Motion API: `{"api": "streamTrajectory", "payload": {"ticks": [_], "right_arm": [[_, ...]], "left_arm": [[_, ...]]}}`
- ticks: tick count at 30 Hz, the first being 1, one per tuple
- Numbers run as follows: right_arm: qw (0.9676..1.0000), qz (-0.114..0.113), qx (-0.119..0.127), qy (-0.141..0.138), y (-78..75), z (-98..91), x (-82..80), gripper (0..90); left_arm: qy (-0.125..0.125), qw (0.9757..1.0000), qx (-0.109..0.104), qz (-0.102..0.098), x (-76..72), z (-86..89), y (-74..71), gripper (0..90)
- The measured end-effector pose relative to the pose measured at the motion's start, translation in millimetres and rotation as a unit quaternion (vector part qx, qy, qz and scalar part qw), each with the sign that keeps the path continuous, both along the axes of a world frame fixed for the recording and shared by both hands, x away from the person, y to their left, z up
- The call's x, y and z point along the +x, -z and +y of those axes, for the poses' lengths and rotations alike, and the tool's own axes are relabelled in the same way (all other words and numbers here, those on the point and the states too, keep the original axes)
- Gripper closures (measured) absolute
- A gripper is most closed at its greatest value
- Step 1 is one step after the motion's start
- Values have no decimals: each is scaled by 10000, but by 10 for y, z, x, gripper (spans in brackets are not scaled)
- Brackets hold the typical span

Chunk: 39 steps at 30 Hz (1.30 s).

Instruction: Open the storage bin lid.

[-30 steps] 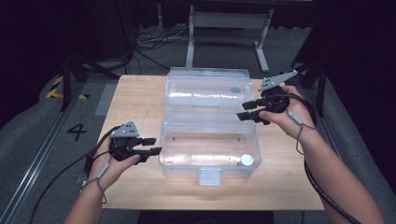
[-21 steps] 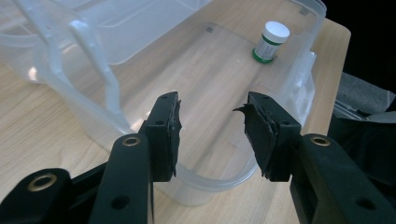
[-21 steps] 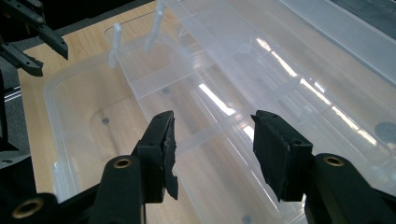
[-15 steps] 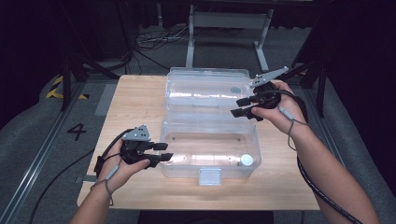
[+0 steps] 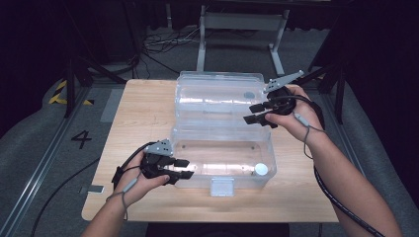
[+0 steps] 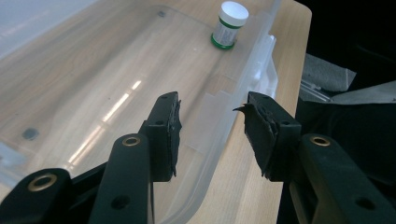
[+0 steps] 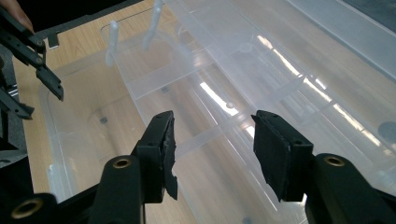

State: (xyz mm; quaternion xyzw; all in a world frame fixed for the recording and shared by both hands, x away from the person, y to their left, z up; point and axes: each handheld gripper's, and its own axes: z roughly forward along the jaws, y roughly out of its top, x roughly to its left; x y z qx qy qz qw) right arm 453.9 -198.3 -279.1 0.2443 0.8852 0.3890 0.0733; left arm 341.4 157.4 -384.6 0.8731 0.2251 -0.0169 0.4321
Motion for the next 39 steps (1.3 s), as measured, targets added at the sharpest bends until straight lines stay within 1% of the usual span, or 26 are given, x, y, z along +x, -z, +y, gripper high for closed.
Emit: {"api": "streamTrajectory", "payload": {"ticks": [1, 3, 6, 8, 11, 16, 19, 20, 23, 25, 27, 30, 32, 34, 37, 39], "right_arm": [[10000, 2, 10, 27, -5, 5, -1, 494], [10000, -3, 13, 12, -17, 13, 2, 493], [10000, -5, 2, -16, -18, 26, 11, 493], [10000, 25, -3, -15, -15, 35, 20, 491], [10000, -1, 20, -7, -12, 48, 34, 491], [9999, 1, 108, 28, -4, 73, 46, 489], [10000, -12, 89, 9, -6, 96, 63, 488], [10000, 3, 83, 23, -9, 103, 64, 488], [9999, -21, 117, -11, -16, 133, 84, 486], [9999, -11, 165, 3, -20, 157, 94, 486], [9998, -14, 200, 0, -21, 177, 107, 483], [9998, -25, 191, -41, -14, 218, 141, 477], [9998, 8, 207, -44, -6, 246, 159, 476], [9998, 26, 199, -58, -1, 268, 180, 477], [9997, 42, 217, -45, -2, 297, 202, 476], [9997, 47, 231, -40, -1, 319, 223, 477]], "left_arm": [[51, 10000, 44, 14, -3, -16, 16, 555], [96, 9999, 68, 45, -2, -35, 42, 555], [126, 9997, 219, 21, -5, -67, 70, 557], [176, 9995, 240, 55, -11, -92, 87, 557], [208, 9993, 321, 42, -20, -117, 101, 557], [264, 9986, 457, 47, -30, -155, 129, 560], [276, 9982, 530, 57, -34, -172, 141, 569], [295, 9978, 594, 30, -35, -176, 145, 578], [369, 9973, 635, 30, -33, -190, 161, 614], [405, 9967, 698, 12, -34, -201, 175, 639], [408, 9962, 772, -44, -33, -205, 181, 658], [395, 9959, 807, -94, -25, -201, 186, 701], [397, 9950, 902, -168, -18, -198, 195, 729], [466, 9945, 909, -224, -10, -193, 205, 749], [531, 9944, 885, -236, -1, -185, 209, 757], [527, 9944, 887, -233, -2, -187, 211, 758]]}}
